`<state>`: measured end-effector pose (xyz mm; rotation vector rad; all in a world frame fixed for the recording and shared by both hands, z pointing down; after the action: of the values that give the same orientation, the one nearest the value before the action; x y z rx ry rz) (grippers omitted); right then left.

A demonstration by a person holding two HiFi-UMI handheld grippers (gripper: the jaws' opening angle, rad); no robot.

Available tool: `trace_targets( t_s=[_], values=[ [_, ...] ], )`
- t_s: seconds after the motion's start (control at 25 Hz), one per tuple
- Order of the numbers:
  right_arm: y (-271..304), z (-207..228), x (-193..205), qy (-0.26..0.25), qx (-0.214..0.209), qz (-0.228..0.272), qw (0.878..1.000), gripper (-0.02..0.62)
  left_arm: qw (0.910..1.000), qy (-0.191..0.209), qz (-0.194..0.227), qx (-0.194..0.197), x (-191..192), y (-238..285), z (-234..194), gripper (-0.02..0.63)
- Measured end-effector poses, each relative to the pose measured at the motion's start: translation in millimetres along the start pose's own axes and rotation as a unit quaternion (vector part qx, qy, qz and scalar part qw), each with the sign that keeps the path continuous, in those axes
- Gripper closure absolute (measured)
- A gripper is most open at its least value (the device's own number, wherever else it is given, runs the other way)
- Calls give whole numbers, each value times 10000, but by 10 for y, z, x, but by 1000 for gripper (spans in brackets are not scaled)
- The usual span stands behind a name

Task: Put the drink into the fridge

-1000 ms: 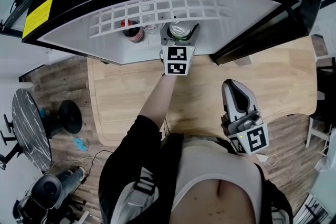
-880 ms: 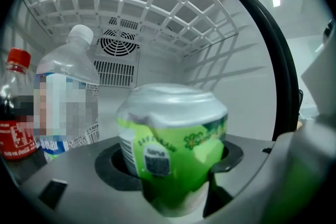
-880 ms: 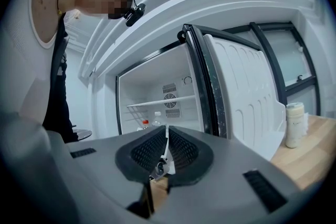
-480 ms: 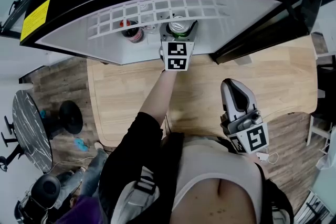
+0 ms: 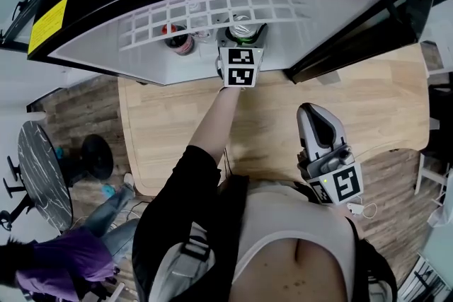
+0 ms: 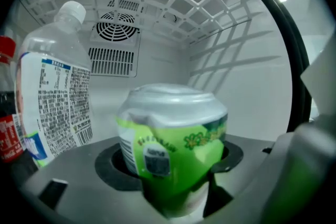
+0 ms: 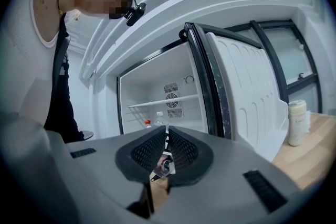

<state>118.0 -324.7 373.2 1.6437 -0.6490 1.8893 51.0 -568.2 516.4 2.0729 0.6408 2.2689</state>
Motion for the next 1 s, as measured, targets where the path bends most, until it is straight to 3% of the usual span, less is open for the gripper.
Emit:
trace_targets(
  t_s=[1.0],
  values=[
    [-4, -92, -15, 153, -70, 88, 9998, 557, 9996, 146, -197, 124, -19, 134, 41, 264]
  ],
)
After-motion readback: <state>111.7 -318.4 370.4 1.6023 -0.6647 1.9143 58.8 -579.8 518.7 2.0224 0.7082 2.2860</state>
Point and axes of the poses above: the fingertips, and each gripper's own axes: y forward along the fingers, z to its right, x out of its underside, the point moved 1 cm from there along -y, backward along the fingers, and after that the axes turned 15 degrees about -x, right-handed, at the moved point
